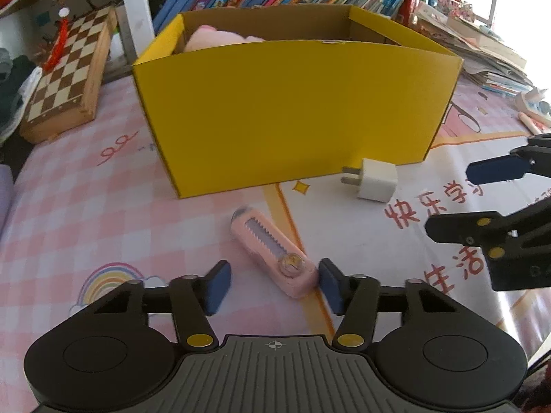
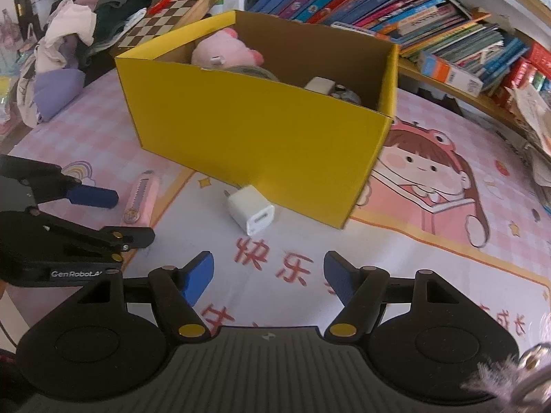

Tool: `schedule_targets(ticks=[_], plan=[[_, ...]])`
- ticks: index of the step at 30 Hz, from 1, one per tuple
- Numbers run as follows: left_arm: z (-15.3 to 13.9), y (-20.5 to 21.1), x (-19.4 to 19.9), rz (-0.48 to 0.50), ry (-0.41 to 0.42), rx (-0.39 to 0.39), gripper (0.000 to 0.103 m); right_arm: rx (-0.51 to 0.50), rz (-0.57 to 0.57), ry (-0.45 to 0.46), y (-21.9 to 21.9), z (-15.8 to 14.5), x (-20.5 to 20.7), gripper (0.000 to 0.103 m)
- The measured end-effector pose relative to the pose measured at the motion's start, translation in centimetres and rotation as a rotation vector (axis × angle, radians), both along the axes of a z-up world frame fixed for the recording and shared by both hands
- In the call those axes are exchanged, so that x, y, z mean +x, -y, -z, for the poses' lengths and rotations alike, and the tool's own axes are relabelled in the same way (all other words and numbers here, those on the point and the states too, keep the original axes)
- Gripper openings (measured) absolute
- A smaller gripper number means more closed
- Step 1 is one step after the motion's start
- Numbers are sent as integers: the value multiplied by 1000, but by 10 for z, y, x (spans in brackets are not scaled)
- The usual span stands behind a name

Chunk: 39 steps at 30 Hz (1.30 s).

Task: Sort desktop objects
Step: 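Move the left tool to the pink utility knife while the right tool approaches the white charger plug, then close the right tool on the white charger plug while the left tool closes on the pink knife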

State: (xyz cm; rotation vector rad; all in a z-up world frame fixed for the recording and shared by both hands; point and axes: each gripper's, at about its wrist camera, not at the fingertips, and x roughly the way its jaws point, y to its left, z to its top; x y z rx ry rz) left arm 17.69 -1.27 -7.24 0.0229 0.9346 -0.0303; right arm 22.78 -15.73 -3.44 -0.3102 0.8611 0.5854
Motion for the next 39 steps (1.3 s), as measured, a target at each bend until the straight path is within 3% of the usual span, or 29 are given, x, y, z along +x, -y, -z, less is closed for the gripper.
schedule_targets(ticks=[6,12,21,25,29,33,39], plan=[[-5,-18,-3,-54,-23,3,41,-6,-29,-37,-17,8,14,67],[-9,-31,-4,-93,-36,13,41,-19,-40,-70,-31,17,27,63],[-15,-19,0,1,-19,12,47,-27,-69,-83,-46,25,45,60],[-13,-20,4,-4,-31,17,48,-16,-87,-73,-48,25,48,58],[-10,-25,9,-24,-40,13,48,1,-102,-70,-47,26,49,51],[-7,-26,11,-17,-49,18,48,9,-115,-61,-49,25,48,36],[-9,-28,11,-15,-36,22,48,15,-108,-73,-46,24,46,36]])
